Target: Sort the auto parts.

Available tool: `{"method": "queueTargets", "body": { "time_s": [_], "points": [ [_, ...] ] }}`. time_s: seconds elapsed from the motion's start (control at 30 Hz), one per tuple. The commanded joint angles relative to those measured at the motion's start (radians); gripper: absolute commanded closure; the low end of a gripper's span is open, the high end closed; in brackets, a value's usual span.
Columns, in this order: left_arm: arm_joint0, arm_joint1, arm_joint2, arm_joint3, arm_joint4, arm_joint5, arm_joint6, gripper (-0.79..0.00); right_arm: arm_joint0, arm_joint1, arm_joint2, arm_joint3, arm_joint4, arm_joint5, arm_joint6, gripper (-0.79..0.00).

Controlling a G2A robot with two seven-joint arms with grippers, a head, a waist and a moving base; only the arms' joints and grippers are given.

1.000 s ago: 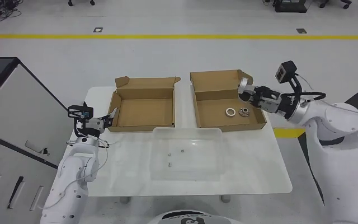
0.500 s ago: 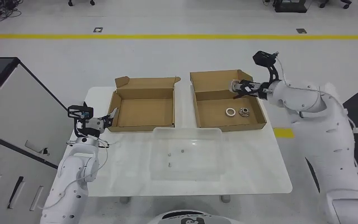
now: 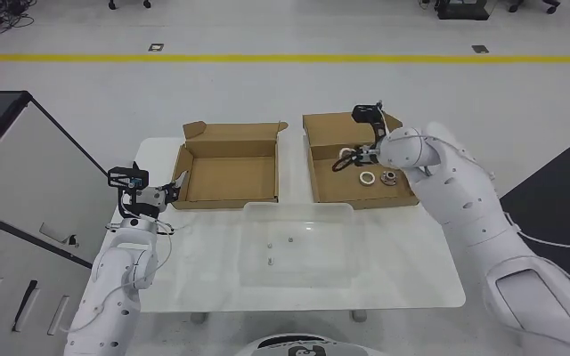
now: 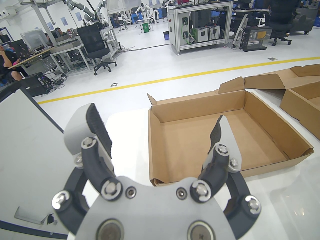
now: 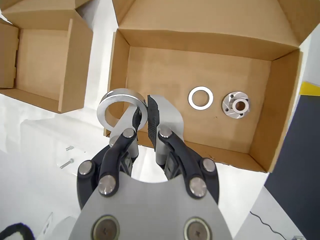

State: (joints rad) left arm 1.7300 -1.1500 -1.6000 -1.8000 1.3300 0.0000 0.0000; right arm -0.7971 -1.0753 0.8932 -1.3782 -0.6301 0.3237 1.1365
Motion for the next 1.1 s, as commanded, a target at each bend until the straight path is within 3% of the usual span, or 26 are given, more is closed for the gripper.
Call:
{"method": "queueTargets", "body": {
  "time_s": [0.0,0.6,1.07],
  "points": [
    [0.0,0.0,0.0,0.0,0.0,0.0,0.0,-0.785,0.009,-0.011,-0.03,0.034,0.002,0.003,-0.01,0.0],
    [0.0,0.0,0.0,0.0,0.0,0.0,0.0,-0.785,0.061,-0.109,-0.198,0.281,-0.012,0.038,-0.11,0.0],
    [0.0,0.0,0.0,0.0,0.0,0.0,0.0,-0.785,0.084,-0.161,-0.243,0.392,-0.021,0.035,-0.126,0.0]
  ]
}}
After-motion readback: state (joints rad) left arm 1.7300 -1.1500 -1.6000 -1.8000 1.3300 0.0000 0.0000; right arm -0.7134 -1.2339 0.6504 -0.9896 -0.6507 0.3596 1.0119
